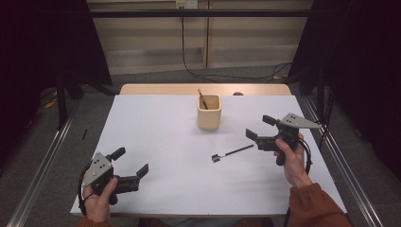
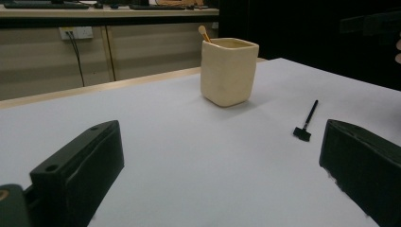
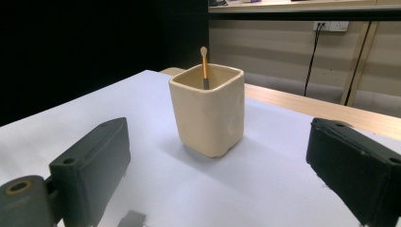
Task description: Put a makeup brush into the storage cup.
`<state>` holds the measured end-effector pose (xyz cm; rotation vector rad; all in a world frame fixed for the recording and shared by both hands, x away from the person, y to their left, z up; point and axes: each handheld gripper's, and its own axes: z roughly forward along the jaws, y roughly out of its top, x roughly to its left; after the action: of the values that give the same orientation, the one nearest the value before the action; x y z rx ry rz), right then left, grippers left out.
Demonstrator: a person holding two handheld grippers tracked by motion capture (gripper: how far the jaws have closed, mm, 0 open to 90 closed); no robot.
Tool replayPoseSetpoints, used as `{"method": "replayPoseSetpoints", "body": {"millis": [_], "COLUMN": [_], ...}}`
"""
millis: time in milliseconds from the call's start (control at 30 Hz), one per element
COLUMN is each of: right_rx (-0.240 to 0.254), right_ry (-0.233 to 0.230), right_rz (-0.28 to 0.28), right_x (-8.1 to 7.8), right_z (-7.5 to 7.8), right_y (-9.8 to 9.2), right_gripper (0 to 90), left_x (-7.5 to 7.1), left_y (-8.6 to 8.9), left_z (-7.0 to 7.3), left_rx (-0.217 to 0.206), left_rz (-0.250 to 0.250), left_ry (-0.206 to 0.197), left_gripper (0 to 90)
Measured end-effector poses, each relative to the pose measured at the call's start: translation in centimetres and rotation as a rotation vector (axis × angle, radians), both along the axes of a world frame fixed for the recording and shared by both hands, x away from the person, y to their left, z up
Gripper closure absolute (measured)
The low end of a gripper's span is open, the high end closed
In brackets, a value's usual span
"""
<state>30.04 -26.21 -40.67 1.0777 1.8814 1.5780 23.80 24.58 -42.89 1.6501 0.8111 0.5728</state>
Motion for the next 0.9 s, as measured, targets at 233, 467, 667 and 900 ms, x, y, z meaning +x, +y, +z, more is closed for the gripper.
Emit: {"method": "replayPoseSetpoints", "body": {"millis": [233,467,667,900], "right_rx": [0.000,-0.028,-0.005,0.005], "right_ry": [-0.002,0.007,0.002,0.006], "right_rz": [-0.012,-0.035,-0.056,-0.065], "right_x": [-2.1,-3.5,-5.1,-6.3], "right_z": [-0.3,-0.7,-0.8,-1.1], "right_y": [-1.1,-2.0,-3.1,-3.7], "right_gripper": [6.0,6.0,6.0,6.0], "left_x": [-0.1,-0.4,-0.4,-0.4], "left_y": [0.2,0.2,0.3,0.3], "left_z": [0.0,-0.1,-0.1,-0.1], "left_rx": [0.000,0.010,0.002,0.001], "left_rz": [0.004,-0.006,-0.004,-0.008], "left_ry": [0.004,0.003,0.005,0.005], "left_gripper": [0.7,0.7,0.7,0.7]}}
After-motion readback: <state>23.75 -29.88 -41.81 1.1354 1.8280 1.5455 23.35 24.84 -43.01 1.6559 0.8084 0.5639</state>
